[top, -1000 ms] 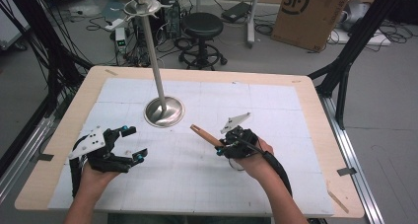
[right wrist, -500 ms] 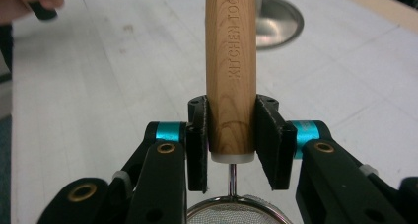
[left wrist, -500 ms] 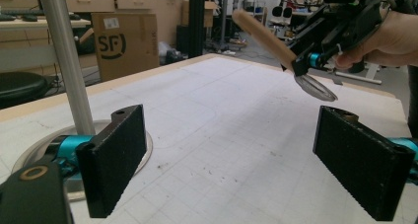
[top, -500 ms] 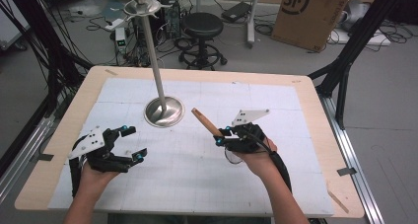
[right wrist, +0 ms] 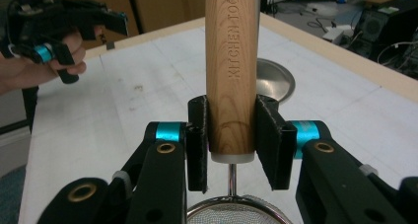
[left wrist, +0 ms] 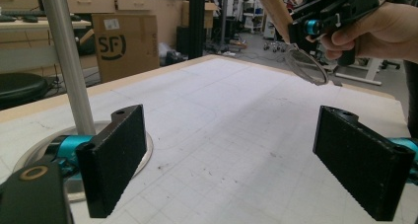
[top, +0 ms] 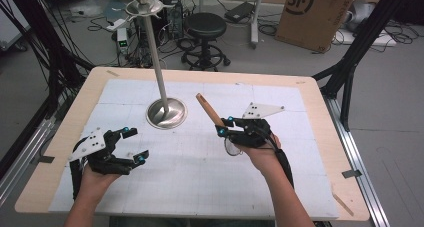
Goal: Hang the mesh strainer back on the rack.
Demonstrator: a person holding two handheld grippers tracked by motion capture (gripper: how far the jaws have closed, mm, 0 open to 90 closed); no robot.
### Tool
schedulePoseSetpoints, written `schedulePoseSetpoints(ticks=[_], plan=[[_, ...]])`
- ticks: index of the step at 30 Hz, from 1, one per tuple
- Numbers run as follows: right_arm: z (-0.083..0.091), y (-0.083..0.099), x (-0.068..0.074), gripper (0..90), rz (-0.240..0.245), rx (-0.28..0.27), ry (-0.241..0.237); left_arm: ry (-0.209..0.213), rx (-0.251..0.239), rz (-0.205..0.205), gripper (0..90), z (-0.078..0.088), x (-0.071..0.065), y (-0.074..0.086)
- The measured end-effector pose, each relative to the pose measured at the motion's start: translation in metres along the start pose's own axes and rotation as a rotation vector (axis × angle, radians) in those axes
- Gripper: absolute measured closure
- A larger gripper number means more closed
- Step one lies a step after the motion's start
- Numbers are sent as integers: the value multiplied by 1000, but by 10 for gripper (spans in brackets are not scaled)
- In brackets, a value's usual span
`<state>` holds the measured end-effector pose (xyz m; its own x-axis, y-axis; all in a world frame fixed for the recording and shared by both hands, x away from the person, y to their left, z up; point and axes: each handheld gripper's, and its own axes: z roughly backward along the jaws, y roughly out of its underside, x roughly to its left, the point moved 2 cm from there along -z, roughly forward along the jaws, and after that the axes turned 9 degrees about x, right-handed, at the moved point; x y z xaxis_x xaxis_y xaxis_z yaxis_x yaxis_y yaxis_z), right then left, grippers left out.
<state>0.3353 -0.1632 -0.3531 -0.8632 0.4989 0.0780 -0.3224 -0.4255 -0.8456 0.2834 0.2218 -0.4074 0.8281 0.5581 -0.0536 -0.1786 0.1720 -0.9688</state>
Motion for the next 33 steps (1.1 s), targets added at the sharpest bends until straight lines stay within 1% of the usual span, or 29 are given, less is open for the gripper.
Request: schedulePoseSetpoints(ticks=[9,11,17,20,23,25,33], plan=[[2,-21,-5,681,15,-68,-14,1,-1,2,135,0,0,0],[3,-27,-7,681,24,-71,-12,2,-2,4,135,0,0,0],[9,-48,-12,681,47,-111,-29,0,1,0,135,0,1,0],[10,-59,-15,680,56,-111,-21,2,1,2,135,0,0,0],[11,-69,-18,680,59,-115,-22,4,1,2,135,0,1,0],[12,-75,-19,680,72,-119,-24,1,0,2,135,1,1,0],[12,-101,-17,680,109,-123,-22,6,-1,6,135,0,1,0]])
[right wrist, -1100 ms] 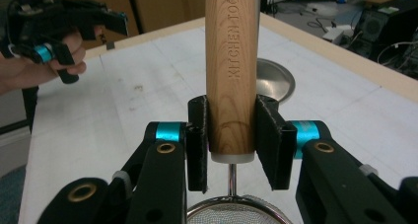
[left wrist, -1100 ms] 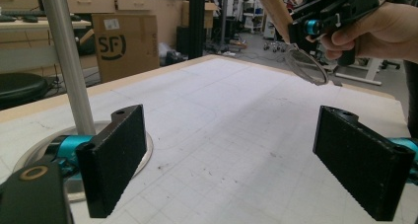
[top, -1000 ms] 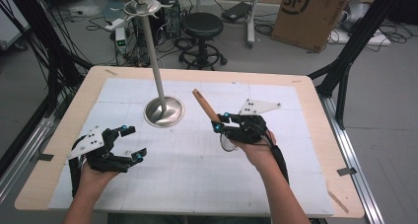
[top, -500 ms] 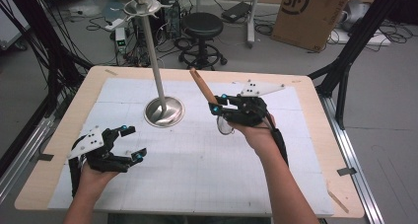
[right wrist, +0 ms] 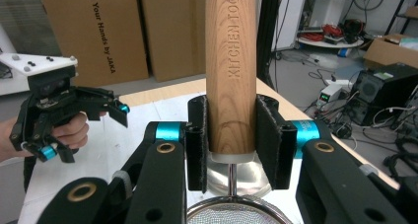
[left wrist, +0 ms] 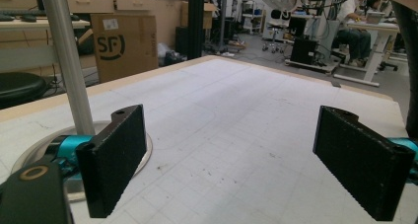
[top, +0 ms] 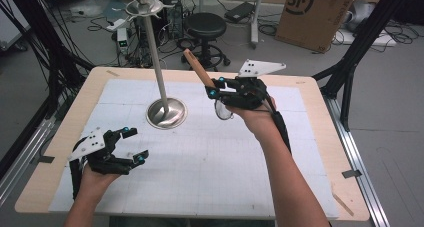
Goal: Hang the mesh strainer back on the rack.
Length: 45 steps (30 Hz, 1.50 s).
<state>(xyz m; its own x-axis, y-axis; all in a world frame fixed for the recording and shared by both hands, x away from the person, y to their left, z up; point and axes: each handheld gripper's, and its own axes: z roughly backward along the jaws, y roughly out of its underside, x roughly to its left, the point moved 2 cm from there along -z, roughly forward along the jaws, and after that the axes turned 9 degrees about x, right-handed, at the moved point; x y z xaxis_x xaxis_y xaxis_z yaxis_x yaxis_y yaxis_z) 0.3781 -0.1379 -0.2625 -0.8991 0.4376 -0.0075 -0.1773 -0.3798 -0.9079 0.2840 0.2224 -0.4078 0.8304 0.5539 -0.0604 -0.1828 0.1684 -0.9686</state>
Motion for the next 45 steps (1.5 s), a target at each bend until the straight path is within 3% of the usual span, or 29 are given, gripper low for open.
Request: schedulePoseSetpoints(ticks=[23,45], plan=[[-21,-75,-1,680,84,-10,27,-3,-9,-1,135,2,1,-1],[-35,-89,-9,680,66,7,58,1,-21,7,135,3,1,-2]])
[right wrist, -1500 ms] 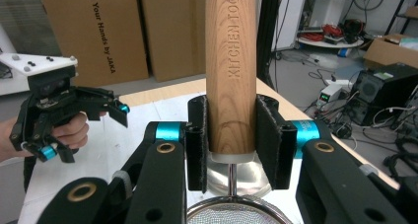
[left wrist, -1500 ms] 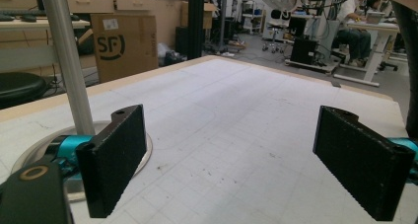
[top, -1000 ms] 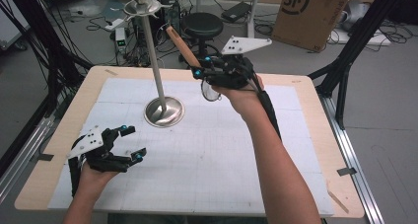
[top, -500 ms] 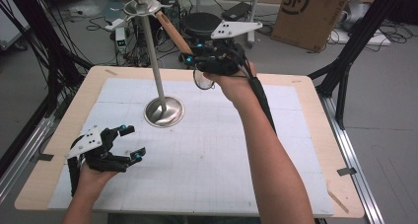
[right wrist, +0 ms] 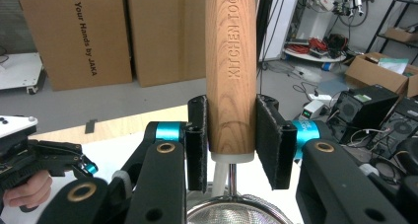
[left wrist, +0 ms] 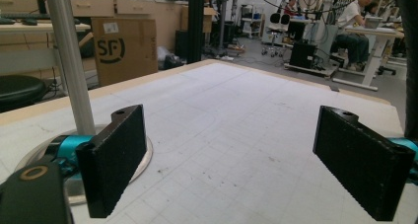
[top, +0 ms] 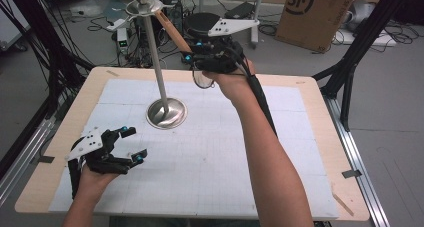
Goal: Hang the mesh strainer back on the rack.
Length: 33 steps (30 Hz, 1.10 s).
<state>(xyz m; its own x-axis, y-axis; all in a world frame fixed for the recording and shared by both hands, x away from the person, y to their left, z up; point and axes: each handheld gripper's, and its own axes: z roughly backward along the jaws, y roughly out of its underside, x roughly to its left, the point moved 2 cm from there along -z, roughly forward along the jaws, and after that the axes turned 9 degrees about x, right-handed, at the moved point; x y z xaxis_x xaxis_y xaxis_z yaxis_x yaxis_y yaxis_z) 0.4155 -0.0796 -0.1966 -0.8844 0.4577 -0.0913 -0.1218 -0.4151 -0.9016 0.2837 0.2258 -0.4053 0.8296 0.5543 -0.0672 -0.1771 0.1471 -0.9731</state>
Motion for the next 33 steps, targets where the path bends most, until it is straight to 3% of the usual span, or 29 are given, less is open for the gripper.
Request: schedulePoseSetpoints(ticks=[16,33], plan=[[-14,4,-15,680,-62,-8,9,6,0,-1,135,1,-1,0],[-41,4,-12,674,-75,46,-10,6,-11,-7,135,3,-1,-3]])
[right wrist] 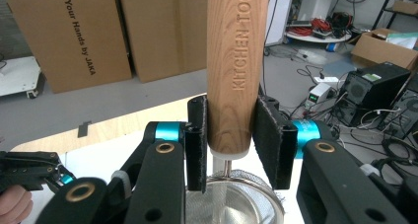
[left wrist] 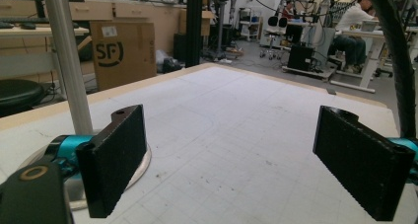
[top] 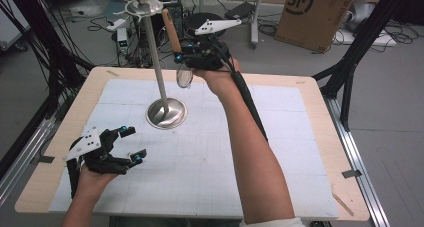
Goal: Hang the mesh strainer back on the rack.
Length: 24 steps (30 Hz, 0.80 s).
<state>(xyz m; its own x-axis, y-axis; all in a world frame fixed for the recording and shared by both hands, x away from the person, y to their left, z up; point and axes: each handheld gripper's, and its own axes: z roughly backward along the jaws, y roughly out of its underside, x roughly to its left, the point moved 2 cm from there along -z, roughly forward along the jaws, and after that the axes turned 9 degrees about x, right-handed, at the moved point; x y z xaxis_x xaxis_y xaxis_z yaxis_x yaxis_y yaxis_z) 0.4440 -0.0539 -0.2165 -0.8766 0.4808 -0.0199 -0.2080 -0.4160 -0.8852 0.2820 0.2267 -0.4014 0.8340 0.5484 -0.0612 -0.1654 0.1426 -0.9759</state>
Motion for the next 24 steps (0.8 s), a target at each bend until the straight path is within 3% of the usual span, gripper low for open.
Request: schedulePoseSetpoints(ticks=[24], plan=[[-10,-6,0,674,7,35,7,1,0,0,135,0,0,0]])
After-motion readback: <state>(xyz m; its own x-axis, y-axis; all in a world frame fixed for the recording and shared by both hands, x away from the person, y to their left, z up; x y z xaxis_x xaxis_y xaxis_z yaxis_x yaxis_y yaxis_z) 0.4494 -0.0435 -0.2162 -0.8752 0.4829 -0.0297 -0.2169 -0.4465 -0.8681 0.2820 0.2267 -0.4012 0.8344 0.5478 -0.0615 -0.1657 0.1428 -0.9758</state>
